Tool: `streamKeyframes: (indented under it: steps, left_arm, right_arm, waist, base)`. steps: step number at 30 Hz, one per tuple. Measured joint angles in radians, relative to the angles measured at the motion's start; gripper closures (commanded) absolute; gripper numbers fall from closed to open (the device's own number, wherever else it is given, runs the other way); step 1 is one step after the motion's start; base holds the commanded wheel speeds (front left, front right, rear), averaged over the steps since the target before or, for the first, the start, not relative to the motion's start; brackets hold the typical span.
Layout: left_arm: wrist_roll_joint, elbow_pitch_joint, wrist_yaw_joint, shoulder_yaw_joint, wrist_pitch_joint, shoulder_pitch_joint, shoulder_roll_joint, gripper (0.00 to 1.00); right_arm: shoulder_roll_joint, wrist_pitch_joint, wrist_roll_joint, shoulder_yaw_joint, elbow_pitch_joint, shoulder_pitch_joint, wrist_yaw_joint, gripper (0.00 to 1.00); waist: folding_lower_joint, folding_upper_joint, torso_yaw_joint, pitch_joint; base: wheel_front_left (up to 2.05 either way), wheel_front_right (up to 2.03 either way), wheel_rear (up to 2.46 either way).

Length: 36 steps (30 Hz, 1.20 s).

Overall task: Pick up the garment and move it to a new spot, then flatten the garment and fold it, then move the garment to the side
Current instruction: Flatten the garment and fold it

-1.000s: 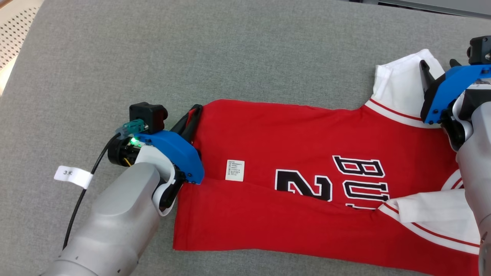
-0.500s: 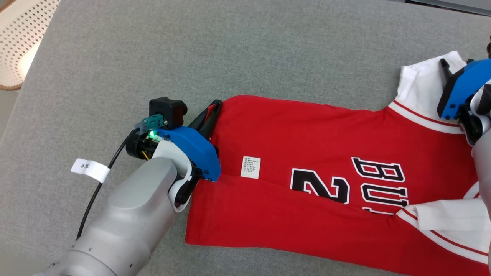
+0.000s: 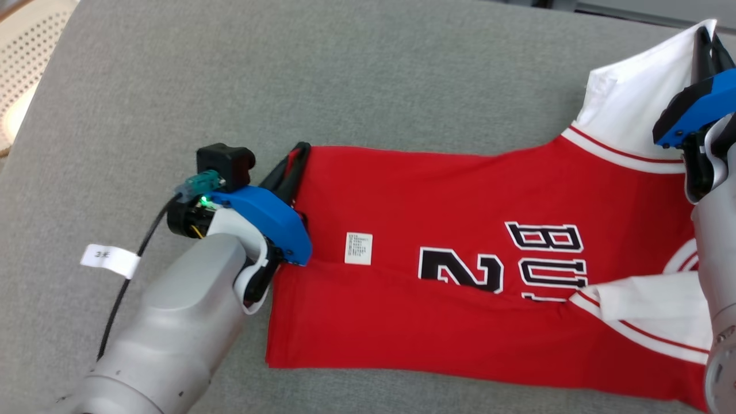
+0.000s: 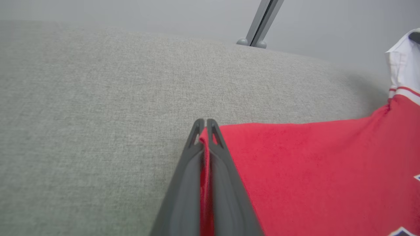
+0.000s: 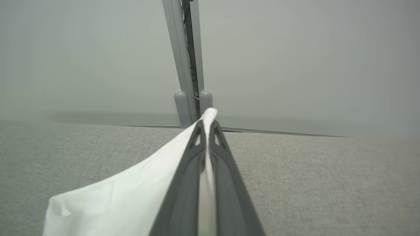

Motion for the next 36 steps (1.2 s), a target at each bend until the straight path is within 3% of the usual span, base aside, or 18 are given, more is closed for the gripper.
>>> streamKeyframes:
  steps: [6,9,19,28,29,30,32,33,34,35,36]
  left_arm:
    - [0.092,-0.051,0.0,0.139,-0.002,0.044,0.038,1.0]
    - [0.161,-0.089,0.0,0.213,-0.002,0.102,0.049,1.0]
    - [0.389,-0.218,0.003,0.415,-0.002,0.342,0.069,1.0]
    - [0.503,-0.319,0.0,0.513,-0.002,0.566,0.061,1.0]
    - [0.508,-0.32,0.0,0.524,-0.002,0.583,0.06,0.95]
    - [0.514,-0.322,0.0,0.535,-0.002,0.598,0.059,0.69]
    - [0.527,-0.32,0.0,0.551,-0.002,0.621,0.052,0.0]
    - [0.537,-0.319,0.0,0.561,-0.002,0.631,0.046,0.0]
    - [0.55,-0.319,0.0,0.579,-0.002,0.638,0.04,0.0]
    - [0.565,-0.321,0.0,0.599,-0.002,0.642,0.035,0.0]
    - [0.583,-0.328,0.0,0.624,-0.002,0.643,0.03,0.0]
  right_arm:
    - [0.039,-0.064,0.069,0.028,-0.057,0.044,0.0,1.0]
    - [0.065,-0.067,0.156,0.078,-0.161,0.115,0.0,1.0]
    - [0.089,-0.068,0.485,0.248,-0.546,0.606,0.0,1.0]
    - [0.11,-0.068,0.571,0.302,-0.578,0.842,0.0,1.0]
    - [0.111,-0.068,0.571,0.303,-0.571,0.852,0.0,1.0]
    - [0.113,-0.068,0.57,0.304,-0.562,0.86,0.0,1.0]
    - [0.114,-0.068,0.567,0.31,-0.544,0.871,0.0,1.0]
    - [0.114,-0.068,0.563,0.312,-0.532,0.872,0.0,0.82]
    - [0.113,-0.068,0.563,0.312,-0.521,0.872,0.0,0.35]
    - [0.113,-0.068,0.561,0.306,-0.519,0.872,0.0,0.0]
    - [0.109,-0.068,0.552,0.3,-0.521,0.871,0.0,0.0]
  waist:
    - [0.0,0.0,-0.052,-0.05]
    - [0.0,0.0,-0.079,-0.08]
    - [-0.0001,0.0,-0.153,-0.186]
    - [-0.0002,0.0,-0.196,-0.261]
    - [-0.0002,0.0,-0.198,-0.266]
    - [-0.0002,0.0,-0.199,-0.271]
    - [-0.0002,0.0,-0.198,-0.277]
    - [-0.0002,0.0,-0.196,-0.278]
    - [-0.0002,0.0,-0.195,-0.28]
    - [-0.0001,0.0,-0.193,-0.281]
    - [-0.0002,0.0,-0.192,-0.282]
  base:
    - [0.0,0.0,0.0]
    - [0.0,0.0,0.0]
    - [0.0,0.0,0.0]
    - [0.0,0.0,0.0]
    - [0.0,0.0,0.0]
    - [0.0,0.0,0.0]
    - [0.0,0.0,0.0]
    - [0.0,0.0,0.0]
    - [0.0,0.0,0.0]
    - [0.0,0.0,0.0]
    - [0.0,0.0,0.0]
